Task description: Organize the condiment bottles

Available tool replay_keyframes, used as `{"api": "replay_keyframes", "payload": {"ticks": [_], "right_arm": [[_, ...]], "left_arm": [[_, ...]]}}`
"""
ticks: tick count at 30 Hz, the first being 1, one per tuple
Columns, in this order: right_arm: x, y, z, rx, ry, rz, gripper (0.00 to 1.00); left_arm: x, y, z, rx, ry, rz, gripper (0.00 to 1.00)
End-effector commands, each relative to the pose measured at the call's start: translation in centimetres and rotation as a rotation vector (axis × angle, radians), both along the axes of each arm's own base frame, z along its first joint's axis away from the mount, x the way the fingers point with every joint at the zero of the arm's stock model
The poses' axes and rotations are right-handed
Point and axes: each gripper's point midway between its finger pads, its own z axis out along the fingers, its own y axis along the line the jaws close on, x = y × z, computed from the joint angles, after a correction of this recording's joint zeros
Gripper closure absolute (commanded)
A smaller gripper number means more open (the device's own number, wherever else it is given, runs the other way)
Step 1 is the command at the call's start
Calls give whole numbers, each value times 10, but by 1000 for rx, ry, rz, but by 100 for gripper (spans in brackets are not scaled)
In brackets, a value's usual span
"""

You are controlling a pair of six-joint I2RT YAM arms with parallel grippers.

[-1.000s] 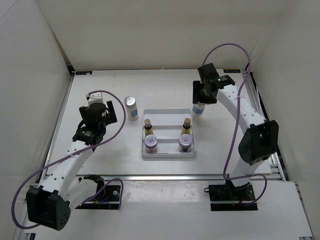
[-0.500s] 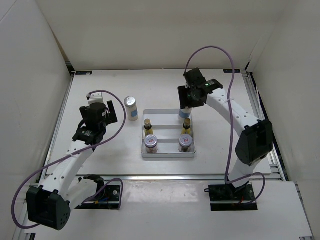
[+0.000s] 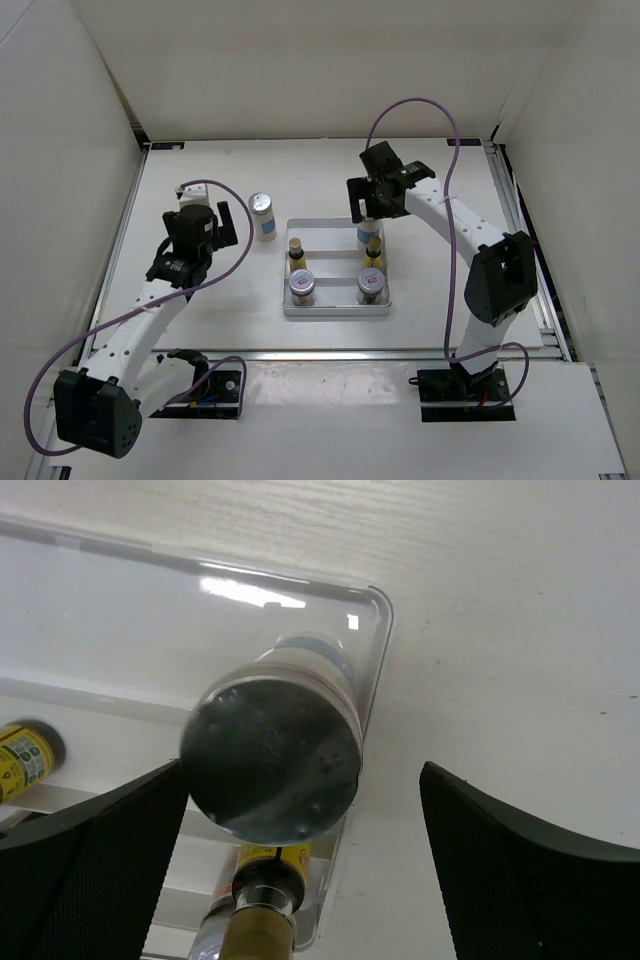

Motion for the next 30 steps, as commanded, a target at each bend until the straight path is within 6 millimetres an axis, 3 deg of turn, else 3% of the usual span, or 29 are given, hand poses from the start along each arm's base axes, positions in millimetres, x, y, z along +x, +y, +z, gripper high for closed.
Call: {"api": "replay_keyframes", "payload": {"ticks": [1, 3, 4, 7, 8, 9, 12, 13, 14, 15, 16, 20, 23, 30], "right_arm": [[20, -2, 48, 21, -141, -56, 0], [16, -7, 69, 35, -176, -62, 0], [16, -7, 82, 50, -199, -63, 0], [6, -13, 110, 85, -253, -65, 0], [0, -17, 112, 85, -252, -65, 0], [-7, -21, 124, 101, -277, -66, 0], [-24, -29, 131, 125, -295, -59, 0], [-26, -30, 133, 132, -307, -60, 0], [-33, -32, 138, 150, -316, -52, 0], [-36, -34, 138, 150, -316, -52, 0], [-41, -37, 132, 142, -304, -52, 0], [-57, -43, 129, 158, -302, -41, 0], [-65, -45, 122, 163, -284, -41, 0], [-84, -45, 107, 203, -234, -30, 0]], "left_arm": [[9, -17, 26, -58, -84, -89, 0], [9, -29, 31, -97, -81, -142, 0], [12, -35, 52, -117, -115, -170, 0], [19, -54, 68, -154, -95, -254, 0], [24, -64, 94, -173, -138, -310, 0], [30, -70, 91, -171, -114, -335, 0], [48, -89, 108, -212, -119, -401, 0], [60, -95, 94, -214, -74, -408, 0], [65, -101, 97, -236, -64, -420, 0], [70, -108, 91, -239, -45, -435, 0], [79, -110, 73, -236, 9, -429, 0], [102, -127, 52, -240, 70, -439, 0], [111, -136, 31, -227, 119, -450, 0], [115, -133, -8, -207, 209, -396, 0]]}}
